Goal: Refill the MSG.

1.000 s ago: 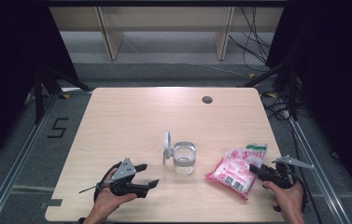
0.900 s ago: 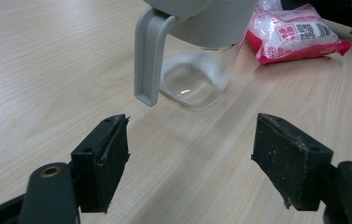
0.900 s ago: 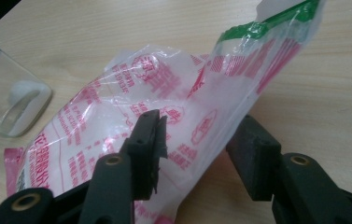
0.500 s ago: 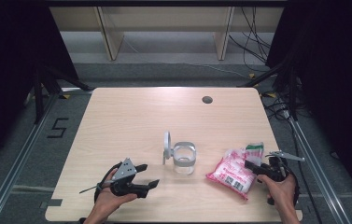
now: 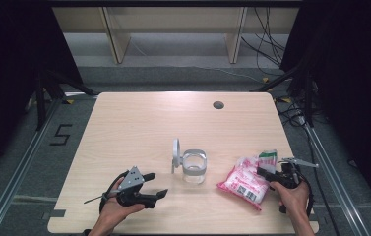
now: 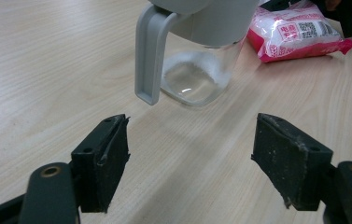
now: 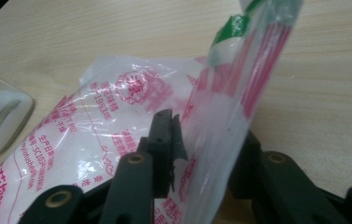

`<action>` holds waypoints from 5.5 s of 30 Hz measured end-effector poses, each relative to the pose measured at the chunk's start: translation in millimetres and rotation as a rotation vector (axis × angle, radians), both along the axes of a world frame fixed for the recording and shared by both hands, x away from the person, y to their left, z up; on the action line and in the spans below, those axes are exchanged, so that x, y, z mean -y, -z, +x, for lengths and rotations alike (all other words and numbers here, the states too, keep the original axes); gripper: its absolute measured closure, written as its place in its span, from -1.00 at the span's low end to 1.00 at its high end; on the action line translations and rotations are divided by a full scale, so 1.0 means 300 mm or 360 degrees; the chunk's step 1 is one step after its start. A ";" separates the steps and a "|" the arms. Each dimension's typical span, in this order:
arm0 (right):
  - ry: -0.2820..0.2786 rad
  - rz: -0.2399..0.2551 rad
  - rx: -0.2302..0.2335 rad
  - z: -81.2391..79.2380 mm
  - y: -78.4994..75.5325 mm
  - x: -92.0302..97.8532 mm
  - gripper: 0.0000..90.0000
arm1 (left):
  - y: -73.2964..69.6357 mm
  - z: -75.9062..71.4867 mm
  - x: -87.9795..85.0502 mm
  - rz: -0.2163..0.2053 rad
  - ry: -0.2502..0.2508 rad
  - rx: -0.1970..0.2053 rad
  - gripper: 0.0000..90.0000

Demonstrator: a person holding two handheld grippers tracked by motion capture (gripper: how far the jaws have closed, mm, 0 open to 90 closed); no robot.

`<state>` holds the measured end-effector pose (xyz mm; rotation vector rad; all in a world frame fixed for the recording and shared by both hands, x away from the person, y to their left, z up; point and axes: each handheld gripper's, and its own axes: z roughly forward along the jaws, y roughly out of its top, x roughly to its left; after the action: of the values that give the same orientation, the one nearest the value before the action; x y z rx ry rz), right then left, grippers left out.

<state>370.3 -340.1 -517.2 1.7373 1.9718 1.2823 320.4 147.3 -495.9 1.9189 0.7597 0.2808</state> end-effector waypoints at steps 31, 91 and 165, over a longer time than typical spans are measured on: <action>-0.0255 0.0009 0.0431 -0.086 -0.216 -0.111 1.00 | 0.008 -0.018 0.052 0.0027 0.0063 0.0002 -0.41; -0.0592 -0.0114 0.0915 -0.175 -0.551 -0.419 1.00 | 0.043 -0.003 0.584 -0.0065 -0.0006 0.0303 0.50; -0.0655 -0.0297 0.0904 -0.005 -0.531 -0.635 1.00 | 0.059 0.067 0.729 -0.0353 -0.0034 0.0283 0.61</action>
<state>368.7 -149.5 -357.9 0.7780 2.0524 1.4465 340.4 -71.3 -513.5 1.6540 0.6642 0.3596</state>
